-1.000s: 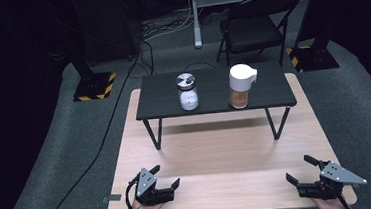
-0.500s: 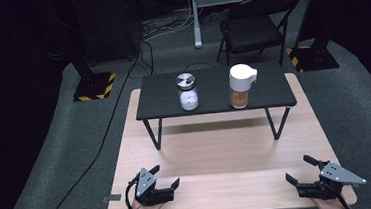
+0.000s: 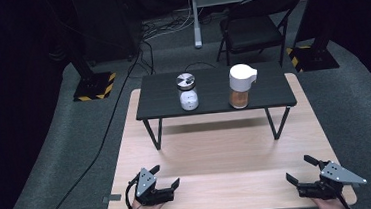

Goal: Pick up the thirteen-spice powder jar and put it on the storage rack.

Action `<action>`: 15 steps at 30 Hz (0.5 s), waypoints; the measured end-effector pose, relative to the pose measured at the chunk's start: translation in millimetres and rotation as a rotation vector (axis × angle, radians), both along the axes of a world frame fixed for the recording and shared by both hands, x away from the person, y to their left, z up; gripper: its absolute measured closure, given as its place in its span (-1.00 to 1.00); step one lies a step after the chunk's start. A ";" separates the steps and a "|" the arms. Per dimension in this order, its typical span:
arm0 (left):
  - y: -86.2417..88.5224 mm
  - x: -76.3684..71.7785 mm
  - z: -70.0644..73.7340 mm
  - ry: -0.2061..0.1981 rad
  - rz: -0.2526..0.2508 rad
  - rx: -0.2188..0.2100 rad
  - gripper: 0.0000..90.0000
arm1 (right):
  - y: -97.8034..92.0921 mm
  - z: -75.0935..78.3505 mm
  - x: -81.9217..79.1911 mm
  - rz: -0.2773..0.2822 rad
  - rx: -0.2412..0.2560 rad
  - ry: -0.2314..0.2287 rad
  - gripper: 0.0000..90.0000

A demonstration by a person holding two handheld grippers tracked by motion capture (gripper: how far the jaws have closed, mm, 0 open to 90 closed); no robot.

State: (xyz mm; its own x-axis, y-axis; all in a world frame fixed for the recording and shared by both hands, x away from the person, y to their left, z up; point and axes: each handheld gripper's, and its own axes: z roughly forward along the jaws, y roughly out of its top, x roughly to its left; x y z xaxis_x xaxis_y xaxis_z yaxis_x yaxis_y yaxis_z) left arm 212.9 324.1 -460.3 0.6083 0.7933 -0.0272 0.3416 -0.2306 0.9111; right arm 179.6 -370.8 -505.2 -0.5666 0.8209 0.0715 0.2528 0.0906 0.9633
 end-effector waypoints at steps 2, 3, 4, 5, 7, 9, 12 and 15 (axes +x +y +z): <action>0.0 0.1 -0.1 0.000 0.001 0.000 -0.76 | 0.0 0.1 0.0 0.000 0.000 0.000 -0.95; 0.0 0.1 -0.1 0.000 0.001 0.000 -0.76 | -0.1 0.0 -0.2 0.000 0.000 -0.002 -0.95; 0.0 0.1 -0.1 0.001 0.001 0.000 -0.76 | -0.1 0.0 -0.2 0.000 0.000 -0.002 -0.95; 0.0 0.1 -0.1 0.001 0.000 -0.001 -0.76 | -0.1 -0.1 -0.1 0.000 0.000 -0.002 -0.95; 0.1 0.1 -0.2 0.001 0.000 -0.001 -0.76 | -0.2 -0.2 -0.1 0.000 0.002 -0.001 -0.95; 0.1 0.1 -0.2 0.001 0.000 -0.002 -0.76 | -0.2 -0.2 0.0 -0.001 0.004 0.000 -0.95; 0.1 0.1 -0.2 0.002 0.000 -0.002 -0.76 | -0.2 -0.2 -0.1 -0.001 0.004 0.000 -0.95; 0.0 0.0 -0.2 0.001 0.000 -0.001 -0.76 | -0.1 -0.3 0.1 0.000 0.004 0.000 -0.95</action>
